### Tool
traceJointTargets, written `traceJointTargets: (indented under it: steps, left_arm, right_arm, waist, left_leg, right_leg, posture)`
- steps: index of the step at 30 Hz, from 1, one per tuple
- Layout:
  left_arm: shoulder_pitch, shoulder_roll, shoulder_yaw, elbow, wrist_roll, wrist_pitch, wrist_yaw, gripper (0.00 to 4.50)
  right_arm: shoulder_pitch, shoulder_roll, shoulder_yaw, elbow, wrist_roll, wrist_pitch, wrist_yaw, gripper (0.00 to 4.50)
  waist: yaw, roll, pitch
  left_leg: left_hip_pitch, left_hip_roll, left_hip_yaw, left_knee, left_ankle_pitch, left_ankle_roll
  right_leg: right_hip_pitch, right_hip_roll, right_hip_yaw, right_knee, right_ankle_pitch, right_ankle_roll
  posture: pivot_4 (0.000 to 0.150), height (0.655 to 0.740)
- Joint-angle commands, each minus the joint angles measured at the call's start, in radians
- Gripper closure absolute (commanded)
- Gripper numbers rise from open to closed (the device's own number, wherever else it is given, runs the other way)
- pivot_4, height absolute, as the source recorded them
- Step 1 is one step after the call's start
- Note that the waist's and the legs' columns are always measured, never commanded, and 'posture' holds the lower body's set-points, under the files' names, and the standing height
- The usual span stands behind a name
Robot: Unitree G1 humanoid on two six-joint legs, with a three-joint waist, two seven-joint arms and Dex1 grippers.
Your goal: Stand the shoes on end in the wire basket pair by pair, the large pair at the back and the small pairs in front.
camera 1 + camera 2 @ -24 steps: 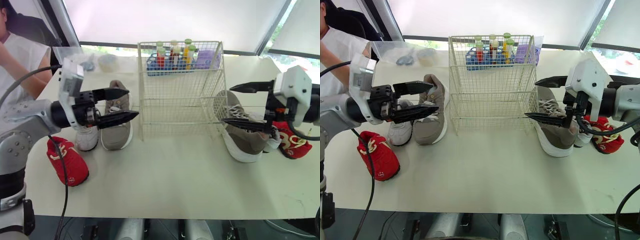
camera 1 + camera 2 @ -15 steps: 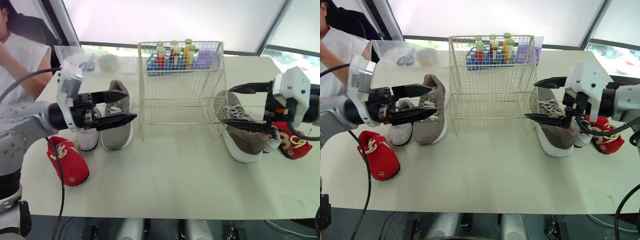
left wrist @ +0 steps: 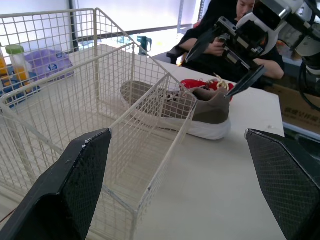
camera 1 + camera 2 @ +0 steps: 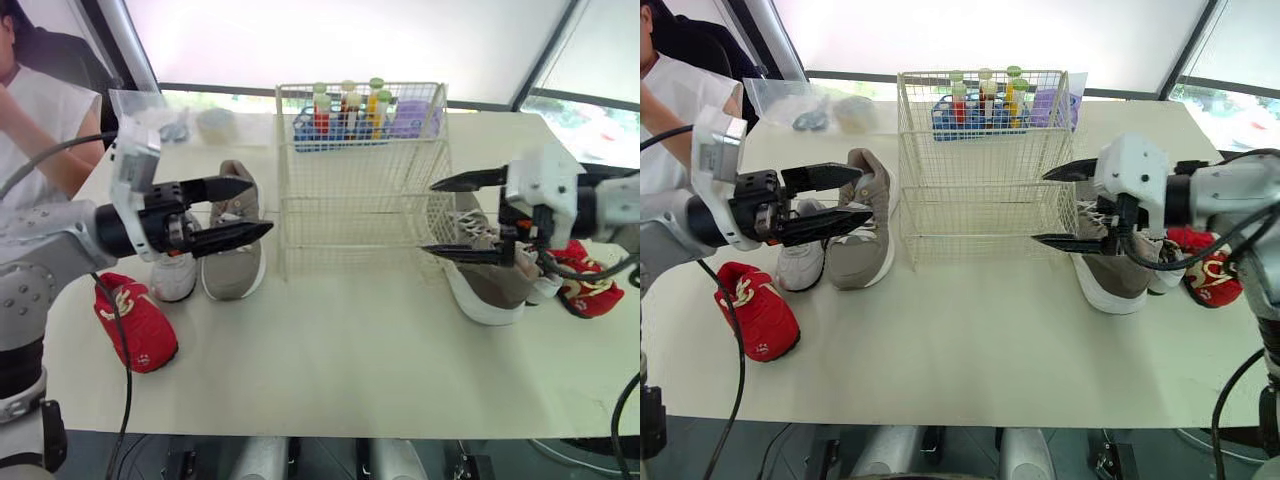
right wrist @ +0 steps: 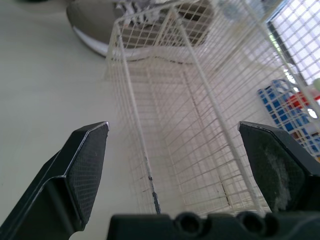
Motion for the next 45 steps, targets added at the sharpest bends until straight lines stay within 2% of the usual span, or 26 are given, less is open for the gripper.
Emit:
traceJointTargets:
  steps: [1,11,14,19,21,32,45]
  left_arm:
    - [-0.022,-0.003,-0.001,-0.013,0.002,-0.019,-0.005,0.10]
    - [0.009,-0.010,0.005,-0.043,0.014,-0.029,0.014,0.10]
    - [0.014,-0.012,0.006,-0.051,0.013,-0.030,0.022,0.00]
    - [0.013,-0.012,0.001,-0.054,0.022,-0.035,0.026,0.00]
    - [0.007,-0.014,-0.005,-0.048,0.030,-0.040,0.023,0.00]
    - [-0.015,-0.028,-0.034,-0.026,0.060,-0.063,0.006,0.00]
    - [-0.036,-0.051,-0.046,-0.038,0.057,-0.053,0.031,0.00]
  right_arm:
    - [-0.055,0.032,0.079,0.052,-0.092,-0.075,0.032,0.00]
    - [-0.079,0.123,0.243,0.160,-0.342,-0.157,-0.008,0.00]
    - [-0.081,0.146,0.252,0.168,-0.364,-0.146,-0.016,0.84]
    - [-0.073,0.174,0.230,0.121,-0.345,-0.099,-0.014,3.47]
    - [-0.072,0.180,0.224,0.096,-0.335,-0.057,-0.018,4.39]
    - [-0.036,0.173,0.222,-0.047,-0.322,0.053,-0.007,4.45]
    - [-0.057,0.175,0.224,-0.032,-0.331,0.087,0.014,4.45]
  waist:
    - [0.000,0.000,0.000]
    - [0.000,0.000,0.000]
    - [0.001,0.000,0.000]
    - [-0.003,-0.001,-0.001]
    - [-0.002,-0.002,-0.001]
    - [0.000,-0.004,-0.001]
    - [0.001,-0.005,-0.001]
  left_leg:
    - [0.000,0.000,0.000,0.000,0.000,0.000]
    - [0.000,0.000,0.000,0.001,0.000,0.000]
    - [0.000,0.000,0.000,0.001,0.000,0.000]
    - [0.001,0.001,0.000,0.001,0.001,-0.001]
    - [0.001,0.001,0.000,0.001,0.001,-0.001]
    - [0.000,0.001,-0.001,0.001,0.001,-0.001]
    - [0.000,0.001,-0.001,0.001,0.001,-0.001]
  right_leg:
    - [0.000,0.000,0.000,0.000,0.000,0.000]
    - [0.000,0.001,0.000,0.000,0.001,0.002]
    - [0.000,0.002,0.000,0.001,0.001,0.002]
    - [0.000,0.002,0.001,0.001,0.002,0.002]
    - [0.000,0.003,0.001,0.002,0.002,0.003]
    - [0.000,0.003,0.001,0.001,0.002,0.002]
    - [0.000,0.003,0.001,0.001,0.002,0.002]
  posture:
    - [0.150,0.7347]
    - [0.150,0.7347]
    - [0.150,0.7347]
    - [0.150,0.7347]
    - [0.150,0.7347]
    - [0.150,0.7347]
    - [0.150,0.7347]
